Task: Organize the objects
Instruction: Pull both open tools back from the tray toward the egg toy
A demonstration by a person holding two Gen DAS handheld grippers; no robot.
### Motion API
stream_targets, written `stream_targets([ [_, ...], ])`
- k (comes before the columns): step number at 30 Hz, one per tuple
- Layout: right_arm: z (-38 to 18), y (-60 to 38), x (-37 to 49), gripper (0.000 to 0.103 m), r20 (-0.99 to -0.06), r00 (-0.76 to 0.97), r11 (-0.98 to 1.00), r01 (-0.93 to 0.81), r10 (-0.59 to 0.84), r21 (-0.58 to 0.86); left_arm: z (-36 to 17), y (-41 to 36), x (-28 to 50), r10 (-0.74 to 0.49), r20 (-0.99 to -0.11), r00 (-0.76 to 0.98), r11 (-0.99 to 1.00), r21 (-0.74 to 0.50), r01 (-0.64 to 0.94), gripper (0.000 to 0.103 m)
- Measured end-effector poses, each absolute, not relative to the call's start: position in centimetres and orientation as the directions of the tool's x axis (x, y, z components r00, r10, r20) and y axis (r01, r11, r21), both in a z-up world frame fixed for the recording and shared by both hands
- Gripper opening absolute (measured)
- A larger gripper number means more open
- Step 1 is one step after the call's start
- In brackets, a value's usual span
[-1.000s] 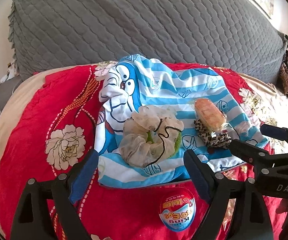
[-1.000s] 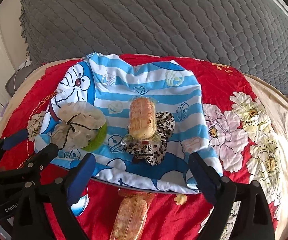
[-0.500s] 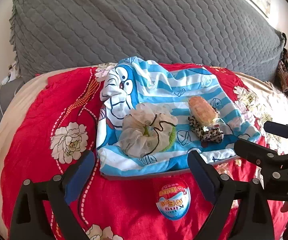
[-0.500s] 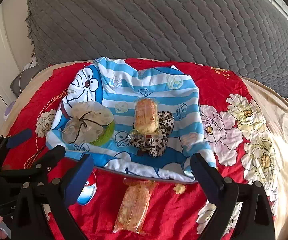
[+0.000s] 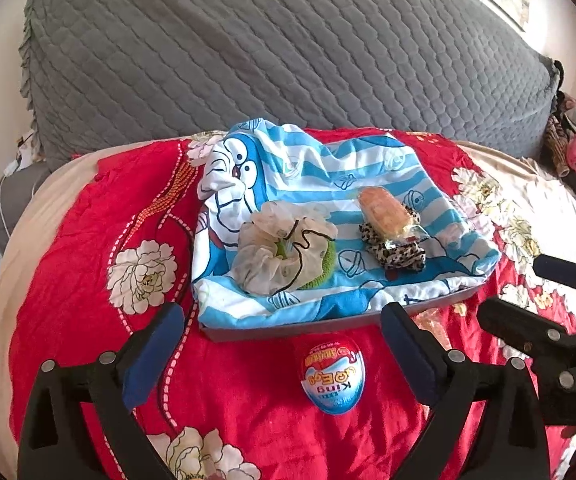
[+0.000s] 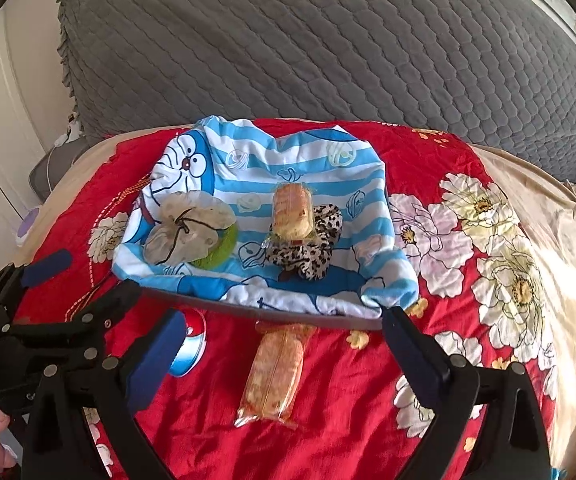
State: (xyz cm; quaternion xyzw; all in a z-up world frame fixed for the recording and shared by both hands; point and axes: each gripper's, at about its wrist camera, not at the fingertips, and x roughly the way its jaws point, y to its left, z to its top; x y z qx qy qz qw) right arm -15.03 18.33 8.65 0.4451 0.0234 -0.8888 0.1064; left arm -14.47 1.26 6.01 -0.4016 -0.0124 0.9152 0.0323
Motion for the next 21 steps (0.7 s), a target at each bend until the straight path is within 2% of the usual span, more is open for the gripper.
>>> stream_targets([
  [21,10.1,18.5,-9.4,0.101,-0.772,-0.613,-0.978,0.205,-0.166,0.047,7.3,1.4,-10.7,0.063,-0.725,-0.685,-0.998,-0.033,-0.057,0.099],
])
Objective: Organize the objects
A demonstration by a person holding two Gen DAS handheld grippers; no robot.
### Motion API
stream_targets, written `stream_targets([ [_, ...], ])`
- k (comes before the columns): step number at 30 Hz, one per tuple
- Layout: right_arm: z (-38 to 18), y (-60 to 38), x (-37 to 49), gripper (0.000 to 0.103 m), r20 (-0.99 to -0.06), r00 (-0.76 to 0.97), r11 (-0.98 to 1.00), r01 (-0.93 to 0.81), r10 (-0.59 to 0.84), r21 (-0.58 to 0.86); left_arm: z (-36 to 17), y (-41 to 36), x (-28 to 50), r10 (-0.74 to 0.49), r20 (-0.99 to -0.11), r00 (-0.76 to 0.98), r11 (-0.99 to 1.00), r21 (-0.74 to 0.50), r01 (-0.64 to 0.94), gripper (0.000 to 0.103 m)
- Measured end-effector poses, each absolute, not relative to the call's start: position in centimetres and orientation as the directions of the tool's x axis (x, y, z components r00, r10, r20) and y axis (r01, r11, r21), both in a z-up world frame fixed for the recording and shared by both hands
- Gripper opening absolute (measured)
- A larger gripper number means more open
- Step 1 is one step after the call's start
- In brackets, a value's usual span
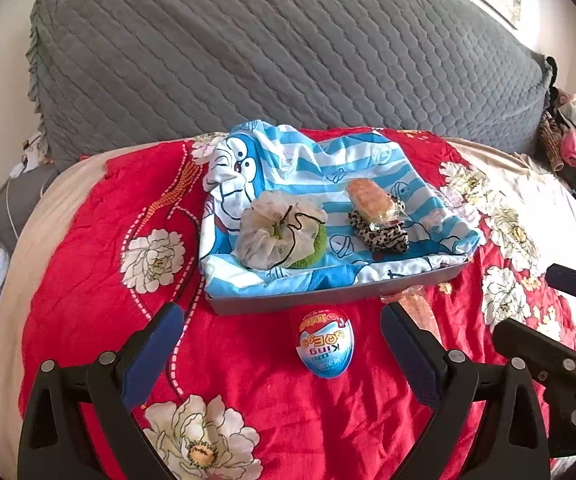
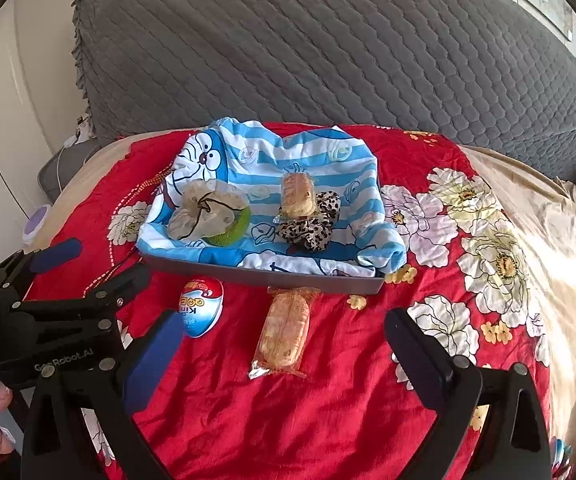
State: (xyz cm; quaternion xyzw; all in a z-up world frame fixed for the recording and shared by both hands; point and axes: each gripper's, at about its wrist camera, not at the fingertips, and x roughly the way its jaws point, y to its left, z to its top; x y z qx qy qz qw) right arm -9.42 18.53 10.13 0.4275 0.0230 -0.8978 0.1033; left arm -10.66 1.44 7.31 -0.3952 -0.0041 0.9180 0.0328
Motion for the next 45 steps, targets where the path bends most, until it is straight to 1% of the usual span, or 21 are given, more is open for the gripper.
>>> stream_targets([
  [11,11.2,18.4,-7.5,0.101,-0.756,-0.633,-0.978,0.206,-0.167,0.044,8.2,1.2,-8.8,0.061,-0.713,-0.698,-0.998,-0.035,-0.051,0.099],
  [24,10.6,18.3,-5.5,0.101,-0.759,-0.631,-0.977,0.21,-0.159,0.03,8.0,1.2,-7.7,0.078,-0.715,-0.694,-0.997,-0.06,-0.05,0.099],
  [31,9.2,18.3,-5.3,0.101,-0.773,-0.615,-0.976,0.215,-0.156,0.026,7.2,1.7,-7.7,0.08,-0.722,-0.687,-0.997,-0.053,-0.06,0.099],
  [45,5.3,17.9,-6.4,0.101,-0.805,-0.573,-0.976,0.216,-0.155,0.034,3.7,2.0,-9.3,0.081,-0.759,-0.646,-0.997,-0.06,-0.055,0.099],
])
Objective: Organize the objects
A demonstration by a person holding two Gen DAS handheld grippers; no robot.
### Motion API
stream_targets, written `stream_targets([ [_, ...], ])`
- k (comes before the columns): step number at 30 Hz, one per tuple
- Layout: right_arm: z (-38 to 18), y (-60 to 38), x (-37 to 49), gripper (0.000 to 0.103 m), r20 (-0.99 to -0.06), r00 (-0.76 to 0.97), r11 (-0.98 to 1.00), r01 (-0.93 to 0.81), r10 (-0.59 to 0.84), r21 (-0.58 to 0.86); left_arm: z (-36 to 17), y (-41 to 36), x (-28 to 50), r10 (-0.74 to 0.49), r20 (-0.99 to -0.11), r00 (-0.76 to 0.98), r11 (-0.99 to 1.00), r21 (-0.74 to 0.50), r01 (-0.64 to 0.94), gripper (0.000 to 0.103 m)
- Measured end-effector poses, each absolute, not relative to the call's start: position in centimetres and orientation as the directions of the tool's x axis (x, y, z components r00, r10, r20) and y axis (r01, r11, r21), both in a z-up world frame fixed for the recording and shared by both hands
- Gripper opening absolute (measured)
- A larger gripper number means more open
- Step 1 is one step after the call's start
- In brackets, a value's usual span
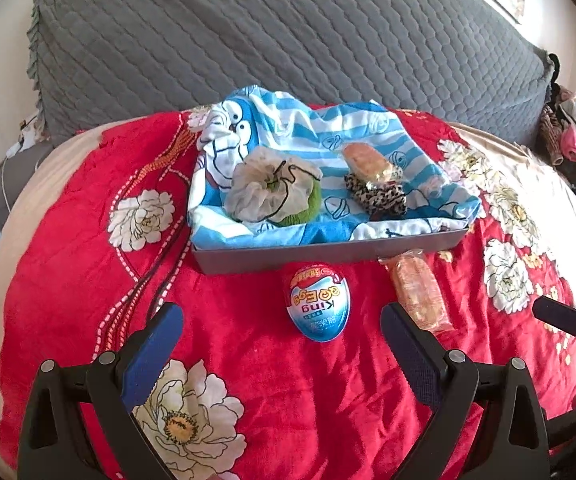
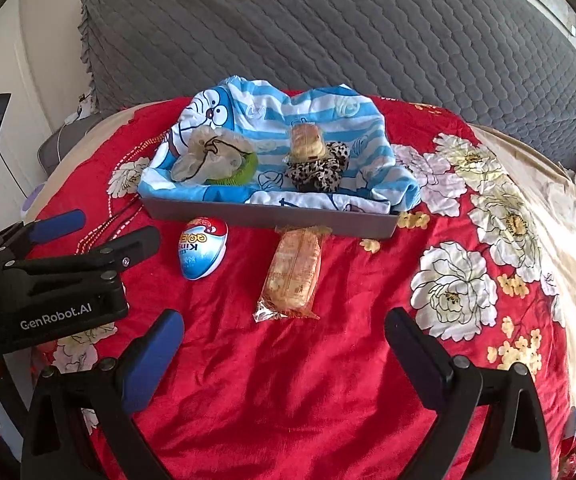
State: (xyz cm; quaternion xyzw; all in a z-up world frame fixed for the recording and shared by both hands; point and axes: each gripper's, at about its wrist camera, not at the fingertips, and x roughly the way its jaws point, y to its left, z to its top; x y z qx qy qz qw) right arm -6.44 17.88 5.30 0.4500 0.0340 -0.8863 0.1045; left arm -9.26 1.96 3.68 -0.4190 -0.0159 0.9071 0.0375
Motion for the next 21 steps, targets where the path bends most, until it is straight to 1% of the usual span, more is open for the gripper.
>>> stream_targets([
  [21,1.3,17.6,-9.7,0.101,-0.831,-0.542,-0.98,0.199,-0.127,0.02,0.5,1.7,-12.0,0.086,-0.788,-0.61,-0.996,-0.067,-0.055,0.099],
])
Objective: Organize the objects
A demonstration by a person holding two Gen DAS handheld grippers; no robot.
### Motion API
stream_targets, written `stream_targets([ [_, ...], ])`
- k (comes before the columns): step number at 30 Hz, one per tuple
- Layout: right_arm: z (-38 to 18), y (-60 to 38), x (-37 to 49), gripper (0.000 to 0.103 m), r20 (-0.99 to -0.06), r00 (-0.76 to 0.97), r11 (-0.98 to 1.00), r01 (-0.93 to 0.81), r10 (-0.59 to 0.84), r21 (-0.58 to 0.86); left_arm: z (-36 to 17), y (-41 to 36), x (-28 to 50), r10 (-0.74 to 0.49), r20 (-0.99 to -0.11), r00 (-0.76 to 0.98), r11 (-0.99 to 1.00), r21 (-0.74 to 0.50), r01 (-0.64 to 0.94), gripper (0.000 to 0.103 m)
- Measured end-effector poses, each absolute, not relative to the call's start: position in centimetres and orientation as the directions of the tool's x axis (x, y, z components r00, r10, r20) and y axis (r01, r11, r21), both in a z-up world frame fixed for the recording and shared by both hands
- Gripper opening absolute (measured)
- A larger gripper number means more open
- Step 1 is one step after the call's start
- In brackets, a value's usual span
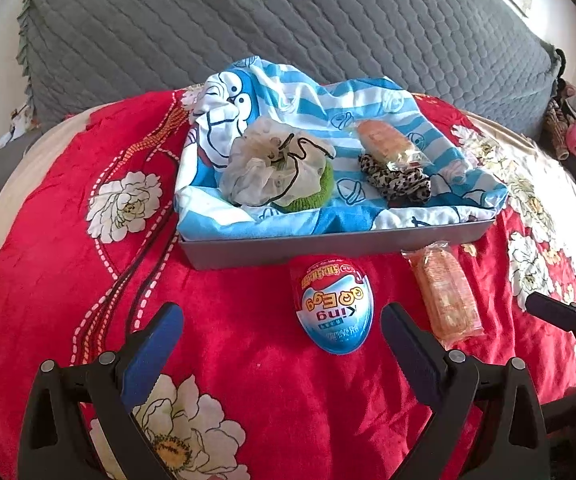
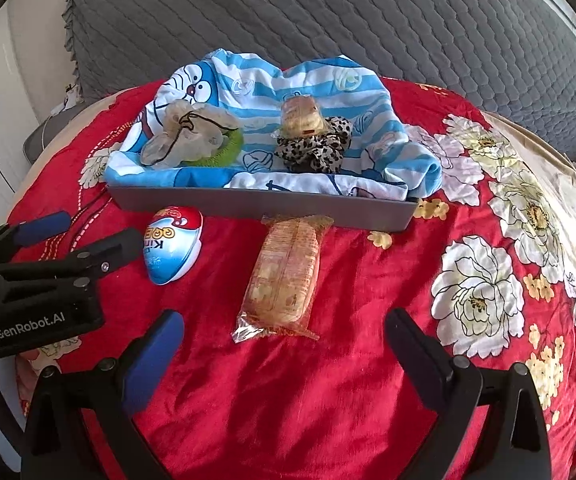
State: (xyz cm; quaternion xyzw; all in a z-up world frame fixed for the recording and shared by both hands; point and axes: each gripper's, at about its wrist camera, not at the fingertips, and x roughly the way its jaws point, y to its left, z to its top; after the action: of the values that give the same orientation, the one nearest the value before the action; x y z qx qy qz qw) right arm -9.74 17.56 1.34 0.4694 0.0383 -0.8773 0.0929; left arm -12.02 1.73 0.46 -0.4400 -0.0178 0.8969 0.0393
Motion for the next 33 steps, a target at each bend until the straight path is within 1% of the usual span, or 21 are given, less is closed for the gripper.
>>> stream_targets([
  [18,-1.0,17.3,-11.9,0.101,-0.837,-0.536,-0.982,0.191,-0.111,0.008,-2.1,2.3,-14.3,0.091,-0.806,-0.585,-0.996,-0.07,-0.058,0.099],
  [27,-2.3,17.4,-12.8,0.096,-0.845,-0.523,-0.982,0.187,-0.111,0.013,-2.5,2.6,-15.3,0.125,-0.801,-0.585,-0.992,-0.102,-0.071,0.099],
  [33,-2.7,17.5,-13.3,0.091,-0.846,-0.521,-0.982,0.19,-0.118,0.02,-3.0,3.1,-15.7,0.126,-0.807,-0.577,-0.992,-0.104,-0.071,0.099],
])
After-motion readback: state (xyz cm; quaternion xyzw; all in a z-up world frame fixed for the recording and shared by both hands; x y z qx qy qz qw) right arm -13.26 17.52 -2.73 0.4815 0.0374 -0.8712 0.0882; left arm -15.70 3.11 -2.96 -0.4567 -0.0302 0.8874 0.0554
